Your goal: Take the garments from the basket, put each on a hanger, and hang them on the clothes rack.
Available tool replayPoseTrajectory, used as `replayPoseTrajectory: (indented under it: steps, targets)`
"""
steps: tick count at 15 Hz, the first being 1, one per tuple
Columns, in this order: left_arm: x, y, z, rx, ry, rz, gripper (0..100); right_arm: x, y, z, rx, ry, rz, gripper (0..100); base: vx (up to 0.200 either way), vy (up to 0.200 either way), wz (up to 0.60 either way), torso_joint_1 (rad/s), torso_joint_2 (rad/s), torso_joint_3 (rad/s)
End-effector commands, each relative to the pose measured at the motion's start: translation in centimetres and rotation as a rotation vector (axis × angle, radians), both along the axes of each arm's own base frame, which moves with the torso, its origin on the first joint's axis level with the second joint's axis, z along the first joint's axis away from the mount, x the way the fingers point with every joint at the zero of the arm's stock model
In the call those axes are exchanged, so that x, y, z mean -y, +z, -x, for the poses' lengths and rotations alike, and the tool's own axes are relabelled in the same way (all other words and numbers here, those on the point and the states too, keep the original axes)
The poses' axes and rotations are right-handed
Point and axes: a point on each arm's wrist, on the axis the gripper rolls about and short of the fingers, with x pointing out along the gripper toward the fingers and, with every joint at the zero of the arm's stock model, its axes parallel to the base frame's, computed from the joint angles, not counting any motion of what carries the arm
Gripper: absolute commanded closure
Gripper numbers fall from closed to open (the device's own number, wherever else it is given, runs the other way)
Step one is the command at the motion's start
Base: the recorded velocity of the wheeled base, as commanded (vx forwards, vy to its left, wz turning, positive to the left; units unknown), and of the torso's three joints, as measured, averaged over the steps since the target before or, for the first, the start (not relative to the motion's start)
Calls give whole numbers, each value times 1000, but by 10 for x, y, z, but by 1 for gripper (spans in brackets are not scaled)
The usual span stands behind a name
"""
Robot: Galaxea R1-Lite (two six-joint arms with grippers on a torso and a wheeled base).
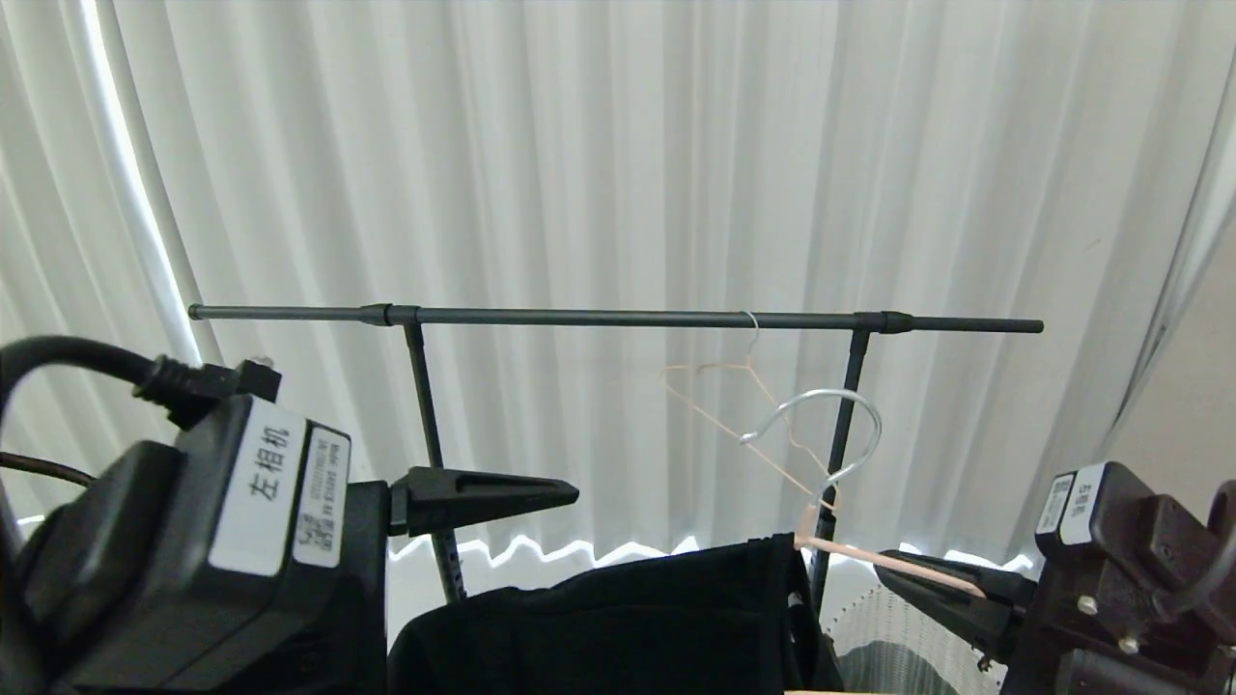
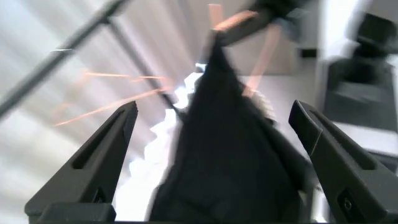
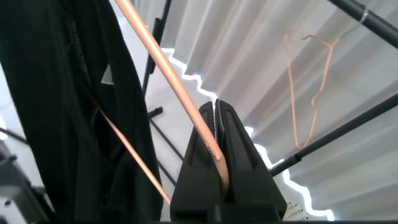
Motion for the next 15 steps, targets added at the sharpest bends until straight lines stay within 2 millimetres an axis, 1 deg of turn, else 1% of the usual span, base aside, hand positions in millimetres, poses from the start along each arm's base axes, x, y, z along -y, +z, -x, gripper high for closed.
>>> replayPoseTrajectory:
  steps: [1, 2, 4, 5, 10, 15]
  targets:
    - [5, -9, -1, -30, -23, -29, 0, 1, -7, 9, -4, 43, 24, 100, 0, 0, 0, 0, 0, 0]
    - [7, -12, -2, -41, -34, -39, 0, 0, -10, 13, -8, 65, 35, 100, 0, 0, 0, 0, 0, 0]
    - [9, -22, -3, -73, -57, -67, 0, -2, -10, 17, -8, 90, 37, 100, 0, 0, 0, 0, 0, 0]
    - [12, -30, -3, -97, -76, -94, 0, -3, -11, 17, -9, 91, 40, 100, 0, 0, 0, 0, 0, 0]
    - [26, -50, -13, -164, -75, -168, 0, -2, -13, 18, -12, 93, 47, 100, 0, 0, 0, 0, 0, 0]
    - [31, -55, -18, -185, -70, -187, 0, -2, -13, 20, -10, 102, 45, 100, 0, 0, 0, 0, 0, 0]
